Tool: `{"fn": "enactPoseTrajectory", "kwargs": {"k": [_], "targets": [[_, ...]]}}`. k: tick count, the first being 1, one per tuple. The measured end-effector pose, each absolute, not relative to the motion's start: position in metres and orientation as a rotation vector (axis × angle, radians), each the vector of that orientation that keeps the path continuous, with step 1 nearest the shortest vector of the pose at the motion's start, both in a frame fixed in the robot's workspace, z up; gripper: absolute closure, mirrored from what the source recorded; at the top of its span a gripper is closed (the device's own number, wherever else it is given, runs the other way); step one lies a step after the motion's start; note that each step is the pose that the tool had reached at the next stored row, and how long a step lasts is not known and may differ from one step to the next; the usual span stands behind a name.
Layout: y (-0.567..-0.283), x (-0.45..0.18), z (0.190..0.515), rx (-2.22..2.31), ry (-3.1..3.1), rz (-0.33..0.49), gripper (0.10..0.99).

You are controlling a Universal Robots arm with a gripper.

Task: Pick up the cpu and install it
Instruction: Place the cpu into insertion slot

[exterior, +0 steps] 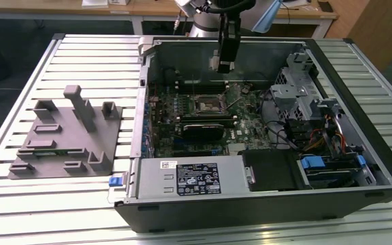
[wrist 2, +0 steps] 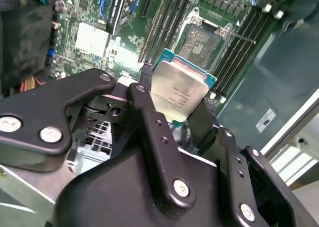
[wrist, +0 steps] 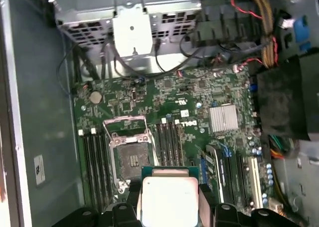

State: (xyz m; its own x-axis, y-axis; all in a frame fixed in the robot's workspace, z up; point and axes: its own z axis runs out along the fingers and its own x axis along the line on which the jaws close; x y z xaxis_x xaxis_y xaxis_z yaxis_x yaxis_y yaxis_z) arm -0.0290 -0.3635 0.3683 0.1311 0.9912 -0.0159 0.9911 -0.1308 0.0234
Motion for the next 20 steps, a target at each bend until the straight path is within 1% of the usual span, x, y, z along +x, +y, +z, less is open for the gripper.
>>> {"fn": "enactPoseTrajectory", "kwargs": {"k": [13,20], "targets": [[-0.3635,-0.0290,0.3662,2.252,2.147,0.011,0.549],[-0.3634,-0.0290,0.3633,2.134,2.265,0.014,0.549]]}}
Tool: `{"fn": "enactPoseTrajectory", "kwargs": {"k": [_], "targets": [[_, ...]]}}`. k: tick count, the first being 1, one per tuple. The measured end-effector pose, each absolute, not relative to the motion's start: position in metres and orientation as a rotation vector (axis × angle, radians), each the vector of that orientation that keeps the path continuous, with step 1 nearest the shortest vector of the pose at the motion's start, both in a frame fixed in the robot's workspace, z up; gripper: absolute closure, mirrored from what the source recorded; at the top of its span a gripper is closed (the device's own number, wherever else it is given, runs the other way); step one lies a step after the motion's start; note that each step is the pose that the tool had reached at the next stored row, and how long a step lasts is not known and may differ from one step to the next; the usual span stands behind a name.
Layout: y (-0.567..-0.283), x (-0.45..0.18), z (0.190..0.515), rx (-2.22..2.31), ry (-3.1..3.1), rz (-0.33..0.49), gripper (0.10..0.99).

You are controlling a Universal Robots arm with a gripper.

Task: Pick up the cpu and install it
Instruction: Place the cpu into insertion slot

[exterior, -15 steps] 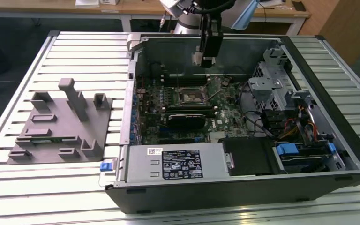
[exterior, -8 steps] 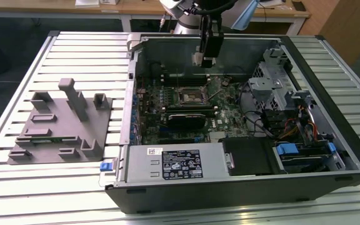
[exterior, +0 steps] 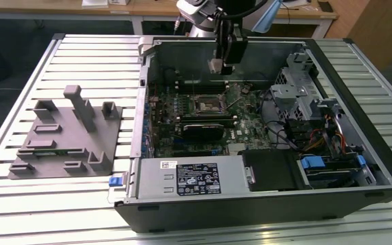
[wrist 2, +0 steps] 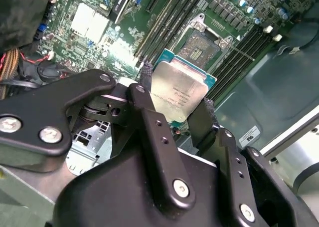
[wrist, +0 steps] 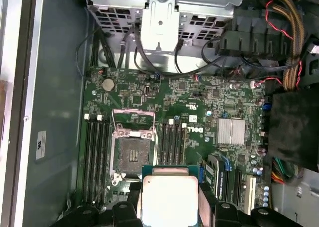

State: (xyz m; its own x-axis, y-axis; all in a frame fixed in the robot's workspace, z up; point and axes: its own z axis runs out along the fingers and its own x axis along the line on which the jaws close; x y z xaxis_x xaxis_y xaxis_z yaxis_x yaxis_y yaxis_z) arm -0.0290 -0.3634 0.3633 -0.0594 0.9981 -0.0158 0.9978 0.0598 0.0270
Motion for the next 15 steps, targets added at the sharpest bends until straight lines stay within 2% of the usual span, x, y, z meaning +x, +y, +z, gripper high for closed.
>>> {"fn": "enactPoseTrajectory", "kwargs": {"k": [15], "targets": [[-0.363,-0.029,0.345,2.133,2.265,0.013,0.549]]}}
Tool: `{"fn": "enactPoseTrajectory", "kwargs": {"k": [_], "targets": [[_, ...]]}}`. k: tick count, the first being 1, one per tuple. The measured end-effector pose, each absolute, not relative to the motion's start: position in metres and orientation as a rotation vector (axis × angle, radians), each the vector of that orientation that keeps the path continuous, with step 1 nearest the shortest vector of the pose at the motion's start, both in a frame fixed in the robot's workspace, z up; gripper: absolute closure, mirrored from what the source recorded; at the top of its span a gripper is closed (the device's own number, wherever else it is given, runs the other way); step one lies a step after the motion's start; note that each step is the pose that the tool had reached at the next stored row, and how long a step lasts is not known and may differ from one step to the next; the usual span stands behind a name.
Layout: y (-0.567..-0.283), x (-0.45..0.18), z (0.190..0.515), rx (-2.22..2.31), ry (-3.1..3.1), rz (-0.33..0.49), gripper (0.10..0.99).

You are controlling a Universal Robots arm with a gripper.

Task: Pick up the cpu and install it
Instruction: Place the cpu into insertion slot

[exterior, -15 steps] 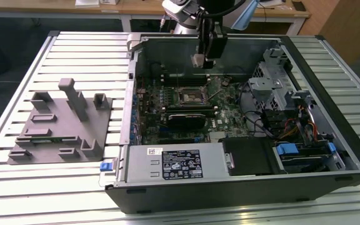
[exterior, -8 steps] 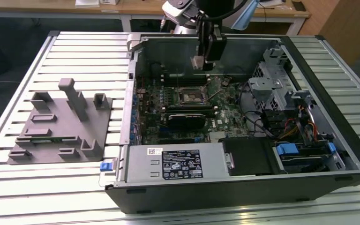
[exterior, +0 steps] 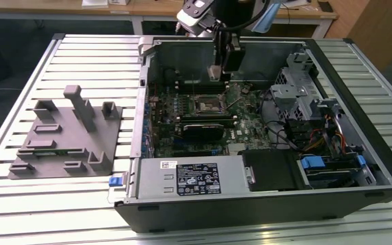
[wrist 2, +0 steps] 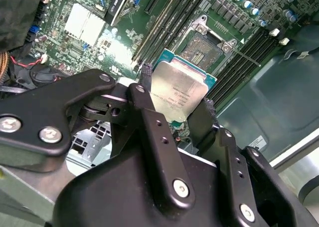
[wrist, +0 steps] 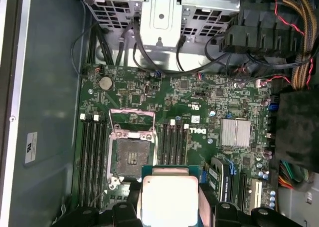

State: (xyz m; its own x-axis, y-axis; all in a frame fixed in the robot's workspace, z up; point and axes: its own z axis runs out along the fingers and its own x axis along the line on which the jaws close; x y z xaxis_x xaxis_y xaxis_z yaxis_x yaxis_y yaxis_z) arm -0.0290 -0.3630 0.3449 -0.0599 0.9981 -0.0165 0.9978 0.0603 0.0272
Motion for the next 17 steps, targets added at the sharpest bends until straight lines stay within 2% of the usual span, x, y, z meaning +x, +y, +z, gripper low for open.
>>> {"fn": "enactPoseTrajectory", "kwargs": {"k": [17], "targets": [[-0.358,-0.030,0.332,2.119,2.276,0.011,0.549]]}}
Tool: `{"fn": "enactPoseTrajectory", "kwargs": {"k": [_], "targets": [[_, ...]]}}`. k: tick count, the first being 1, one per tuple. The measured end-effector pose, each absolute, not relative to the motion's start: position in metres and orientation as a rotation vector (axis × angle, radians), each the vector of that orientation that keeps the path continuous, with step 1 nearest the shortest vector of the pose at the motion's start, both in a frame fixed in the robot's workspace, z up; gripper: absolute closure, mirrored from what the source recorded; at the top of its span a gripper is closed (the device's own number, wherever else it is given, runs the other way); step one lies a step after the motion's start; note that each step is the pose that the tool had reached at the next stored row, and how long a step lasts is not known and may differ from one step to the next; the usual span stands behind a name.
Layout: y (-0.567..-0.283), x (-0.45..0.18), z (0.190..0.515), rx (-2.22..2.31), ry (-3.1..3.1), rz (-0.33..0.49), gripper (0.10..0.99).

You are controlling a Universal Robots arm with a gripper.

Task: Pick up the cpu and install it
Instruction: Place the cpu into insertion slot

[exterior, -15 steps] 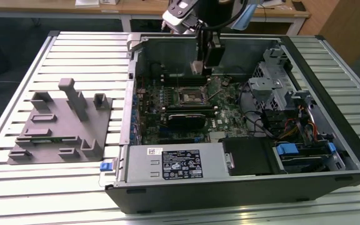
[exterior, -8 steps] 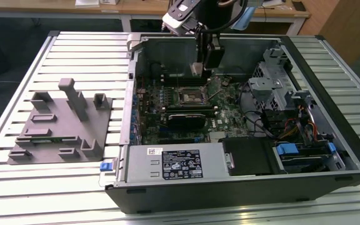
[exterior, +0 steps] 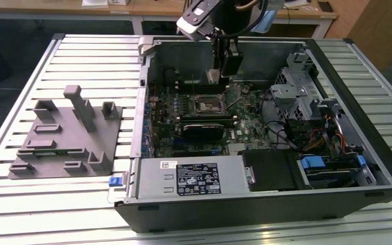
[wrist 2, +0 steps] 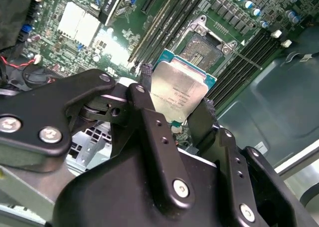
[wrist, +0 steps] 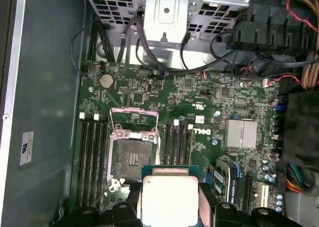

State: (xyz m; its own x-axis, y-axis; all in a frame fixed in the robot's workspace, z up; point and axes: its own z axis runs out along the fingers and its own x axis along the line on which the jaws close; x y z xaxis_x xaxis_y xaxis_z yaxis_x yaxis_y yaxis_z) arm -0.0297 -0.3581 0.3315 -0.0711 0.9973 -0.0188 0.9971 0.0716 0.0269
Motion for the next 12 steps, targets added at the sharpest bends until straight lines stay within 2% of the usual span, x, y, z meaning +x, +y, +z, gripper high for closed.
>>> {"fn": "enactPoseTrajectory", "kwargs": {"k": [12], "targets": [[-0.349,-0.030,0.314,2.121,2.273,0.010,0.549]]}}
